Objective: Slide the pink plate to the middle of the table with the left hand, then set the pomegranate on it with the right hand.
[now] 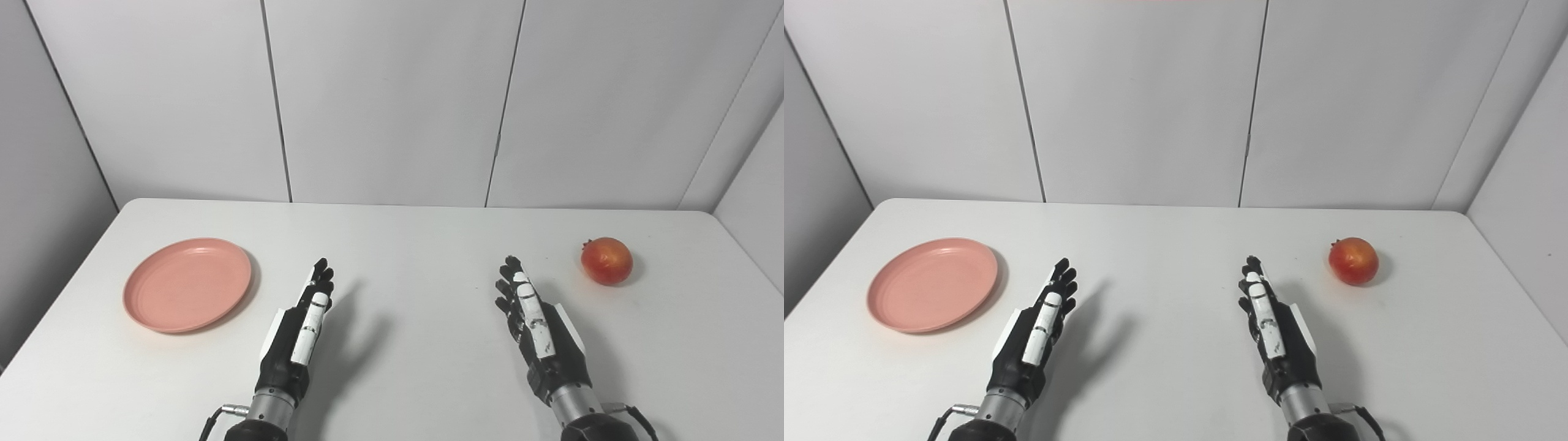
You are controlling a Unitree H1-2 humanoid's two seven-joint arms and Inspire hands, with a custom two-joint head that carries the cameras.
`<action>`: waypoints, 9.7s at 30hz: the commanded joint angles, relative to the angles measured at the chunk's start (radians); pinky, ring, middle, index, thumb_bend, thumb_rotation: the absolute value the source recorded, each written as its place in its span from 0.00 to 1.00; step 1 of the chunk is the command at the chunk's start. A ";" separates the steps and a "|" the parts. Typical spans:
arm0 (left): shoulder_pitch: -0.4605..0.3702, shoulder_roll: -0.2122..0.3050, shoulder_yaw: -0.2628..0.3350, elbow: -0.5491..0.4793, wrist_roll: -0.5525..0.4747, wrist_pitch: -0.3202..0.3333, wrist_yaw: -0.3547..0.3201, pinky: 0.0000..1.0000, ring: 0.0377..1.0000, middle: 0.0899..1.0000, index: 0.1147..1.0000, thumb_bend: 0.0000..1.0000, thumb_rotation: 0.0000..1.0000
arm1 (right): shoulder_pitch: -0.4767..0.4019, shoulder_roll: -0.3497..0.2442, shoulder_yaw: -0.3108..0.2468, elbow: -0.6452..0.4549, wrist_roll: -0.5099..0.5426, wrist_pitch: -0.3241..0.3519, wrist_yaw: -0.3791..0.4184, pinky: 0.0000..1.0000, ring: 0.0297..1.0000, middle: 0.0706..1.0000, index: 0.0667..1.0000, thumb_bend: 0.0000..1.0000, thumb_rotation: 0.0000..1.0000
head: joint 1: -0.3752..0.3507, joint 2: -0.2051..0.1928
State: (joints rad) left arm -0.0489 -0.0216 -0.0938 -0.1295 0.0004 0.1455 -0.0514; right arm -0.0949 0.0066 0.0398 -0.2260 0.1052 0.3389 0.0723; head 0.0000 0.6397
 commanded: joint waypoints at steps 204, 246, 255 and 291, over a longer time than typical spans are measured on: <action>-0.333 0.377 0.559 0.171 -0.283 0.020 0.103 1.00 0.99 0.98 0.96 0.38 1.00 | -0.003 -0.059 -0.057 0.004 0.136 -0.073 0.056 1.00 1.00 1.00 1.00 0.09 1.00 | 0.410 -0.190; -0.321 0.377 0.565 0.400 -0.402 0.014 0.055 1.00 0.99 0.98 0.98 0.34 1.00 | -0.008 -0.065 -0.060 0.016 0.150 -0.079 0.070 1.00 1.00 1.00 1.00 0.10 1.00 | 0.408 -0.181; -0.317 0.379 0.564 0.441 -0.412 0.010 0.044 1.00 0.98 0.98 0.97 0.35 1.00 | -0.008 -0.068 -0.058 0.021 0.139 -0.083 0.069 1.00 1.00 1.00 1.00 0.10 1.00 | 0.407 -0.182; -0.298 0.329 0.506 0.580 -0.434 -0.084 -0.071 0.98 0.97 0.96 0.96 0.37 1.00 | -0.011 -0.060 -0.054 0.027 0.129 -0.094 0.070 1.00 1.00 1.00 1.00 0.11 1.00 | 0.394 -0.181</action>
State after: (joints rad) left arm -0.3337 0.3229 0.4261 0.4645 -0.4334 0.0299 -0.1290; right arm -0.0717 -0.0571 -0.0128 -0.1779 0.2309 0.2810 0.1386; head 0.3942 0.4571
